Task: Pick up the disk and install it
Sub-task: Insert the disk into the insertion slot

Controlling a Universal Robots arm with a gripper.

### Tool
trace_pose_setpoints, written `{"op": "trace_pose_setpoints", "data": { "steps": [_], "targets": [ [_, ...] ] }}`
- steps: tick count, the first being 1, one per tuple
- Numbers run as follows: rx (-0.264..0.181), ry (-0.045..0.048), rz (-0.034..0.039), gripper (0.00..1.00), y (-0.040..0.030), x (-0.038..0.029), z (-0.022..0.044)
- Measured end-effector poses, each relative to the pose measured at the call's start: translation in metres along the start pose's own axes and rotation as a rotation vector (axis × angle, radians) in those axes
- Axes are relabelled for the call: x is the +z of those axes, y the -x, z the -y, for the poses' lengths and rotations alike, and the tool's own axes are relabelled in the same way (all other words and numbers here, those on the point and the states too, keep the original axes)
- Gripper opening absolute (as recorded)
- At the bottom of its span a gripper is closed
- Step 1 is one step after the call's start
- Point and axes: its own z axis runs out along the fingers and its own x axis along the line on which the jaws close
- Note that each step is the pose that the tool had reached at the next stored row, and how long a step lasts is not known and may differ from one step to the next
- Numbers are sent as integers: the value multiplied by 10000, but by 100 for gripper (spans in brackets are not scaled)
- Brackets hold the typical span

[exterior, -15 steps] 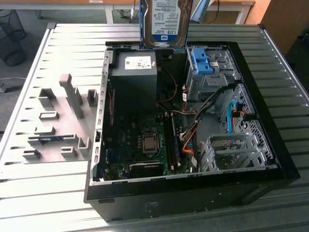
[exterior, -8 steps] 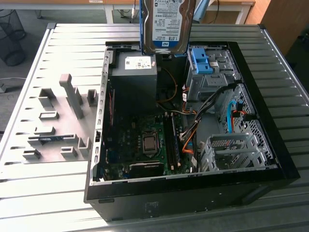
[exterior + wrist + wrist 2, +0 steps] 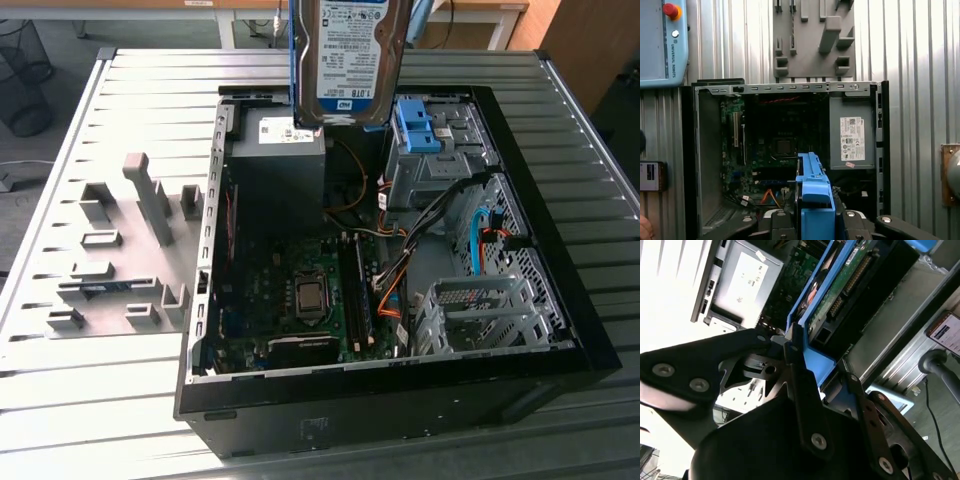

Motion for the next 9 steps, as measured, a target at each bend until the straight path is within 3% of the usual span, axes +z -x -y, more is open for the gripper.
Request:
{"op": "trace_pose_setpoints", "data": {
  "steps": [6,9],
  "targets": [
    [0,0,1,36,-242,18,11],
    [-1,-1,-11,36,-326,24,20]
  ]
}}
